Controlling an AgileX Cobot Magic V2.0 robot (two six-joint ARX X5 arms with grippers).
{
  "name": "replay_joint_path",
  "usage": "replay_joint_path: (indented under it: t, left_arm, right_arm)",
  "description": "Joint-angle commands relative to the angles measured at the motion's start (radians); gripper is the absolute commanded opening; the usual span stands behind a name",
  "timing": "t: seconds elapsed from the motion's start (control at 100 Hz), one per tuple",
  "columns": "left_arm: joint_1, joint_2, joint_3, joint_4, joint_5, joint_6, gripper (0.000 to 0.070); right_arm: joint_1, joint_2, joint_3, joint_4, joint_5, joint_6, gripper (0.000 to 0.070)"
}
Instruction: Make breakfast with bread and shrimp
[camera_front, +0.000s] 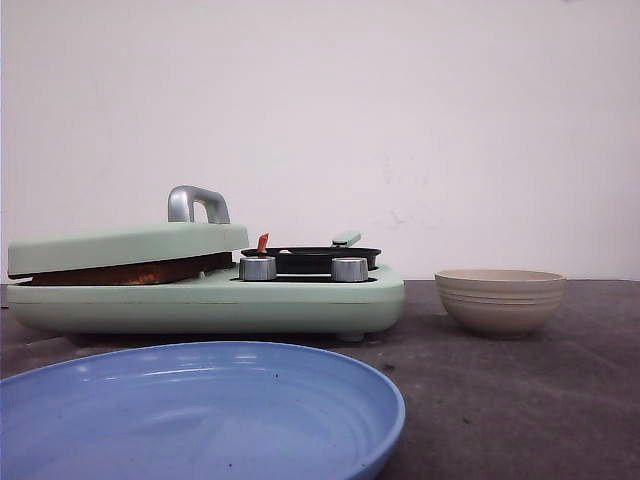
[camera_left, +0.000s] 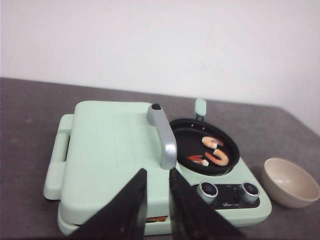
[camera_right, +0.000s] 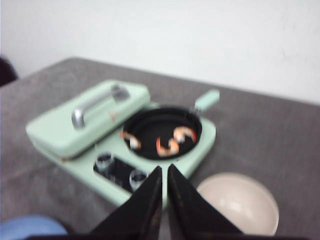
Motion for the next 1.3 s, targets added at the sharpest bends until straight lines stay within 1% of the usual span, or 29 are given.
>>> replay_joint_path:
  t: [0.0, 0.1, 0.25, 0.3, 0.41, 0.46, 0.49, 0.53, 0.75, 1.29]
  left_arm:
    - [-0.004, -0.031, -0.047, 0.019, -0.002, -0.054, 0.0]
    - [-0.003, -0.097, -0.114, 0.032, -0.008, -0.085, 0.0]
    - [-0.003, -0.174, -0.166, 0.019, -0.055, -0.127, 0.0]
    - [-0.003, -0.187, -0.167, 0.002, -0.069, -0.126, 0.0]
    - [-0.003, -0.198, -0.167, -0.018, -0.105, -0.127, 0.0]
    - [-0.003, -0.198, -0.166, -0.021, -0.107, -0.127, 0.0]
    - [-0.004, -0.198, -0.166, -0.023, -0.104, -0.142, 0.0]
    - [-0.003, -0.198, -0.167, -0.023, -0.096, -0.154, 0.0]
    - [-0.003, -0.198, -0.166, -0.02, -0.1, -0.152, 0.0]
    - [-0.003, -0.205, -0.166, -0.019, -0.1, -0.152, 0.0]
  right_arm:
    - [0.005, -0.027, -0.07, 0.026, -0.002, 0.009, 0.0009]
    - [0.005, -0.09, -0.168, 0.055, -0.002, 0.032, 0.0009]
    - [0.005, -0.172, -0.275, 0.119, 0.019, 0.06, 0.0009]
    - [0.005, -0.195, -0.296, 0.122, 0.043, 0.063, 0.0009]
    - [0.005, -0.22, -0.307, 0.105, 0.127, 0.074, 0.0009]
    - [0.005, -0.22, -0.307, 0.103, 0.149, 0.079, 0.0009]
    - [0.005, -0.22, -0.307, 0.103, 0.158, 0.086, 0.0009]
    - [0.005, -0.22, -0.307, 0.106, 0.16, 0.092, 0.0009]
    - [0.005, -0.219, -0.307, 0.145, 0.157, 0.09, 0.0009]
    - [0.005, -0.219, -0.307, 0.144, 0.157, 0.09, 0.0009]
